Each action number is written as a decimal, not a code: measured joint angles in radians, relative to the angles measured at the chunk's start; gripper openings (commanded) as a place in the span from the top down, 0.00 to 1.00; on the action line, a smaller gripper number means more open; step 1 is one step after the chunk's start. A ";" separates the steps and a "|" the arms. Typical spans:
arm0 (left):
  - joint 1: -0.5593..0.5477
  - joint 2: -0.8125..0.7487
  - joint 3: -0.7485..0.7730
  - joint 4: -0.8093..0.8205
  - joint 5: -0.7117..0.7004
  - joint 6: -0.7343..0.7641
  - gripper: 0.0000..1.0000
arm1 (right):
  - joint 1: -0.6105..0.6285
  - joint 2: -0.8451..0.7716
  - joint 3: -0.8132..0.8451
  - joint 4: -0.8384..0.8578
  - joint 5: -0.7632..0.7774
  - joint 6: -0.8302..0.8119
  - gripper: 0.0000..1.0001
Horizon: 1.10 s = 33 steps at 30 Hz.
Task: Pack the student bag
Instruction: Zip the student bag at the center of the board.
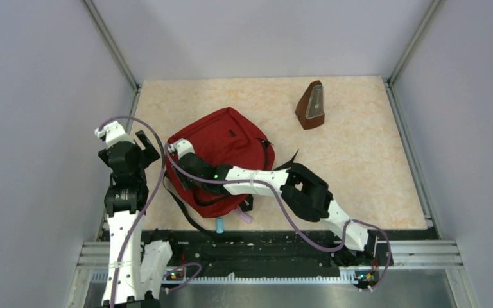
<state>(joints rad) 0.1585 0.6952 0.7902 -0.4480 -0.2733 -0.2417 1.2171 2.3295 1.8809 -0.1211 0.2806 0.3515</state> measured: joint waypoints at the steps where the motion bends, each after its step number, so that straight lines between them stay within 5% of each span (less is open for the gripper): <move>1: 0.000 0.000 0.000 0.000 0.000 0.000 0.13 | -0.001 0.003 0.000 0.001 0.001 0.000 0.67; 7: 0.000 0.000 0.000 0.000 0.000 0.000 0.13 | -0.006 0.005 -0.002 0.006 0.025 -0.001 0.98; 19: 0.000 -0.013 -0.014 0.002 0.076 -0.073 0.15 | -0.014 -0.191 -0.297 0.229 0.014 0.018 1.00; 33: 0.000 0.003 -0.307 0.112 0.363 -0.345 0.22 | -0.017 -0.356 -0.495 0.340 0.001 0.020 0.99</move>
<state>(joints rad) 0.1585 0.6983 0.4828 -0.3359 0.0898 -0.5865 1.1999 1.9739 1.3861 0.2184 0.2813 0.3717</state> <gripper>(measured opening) 0.811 0.007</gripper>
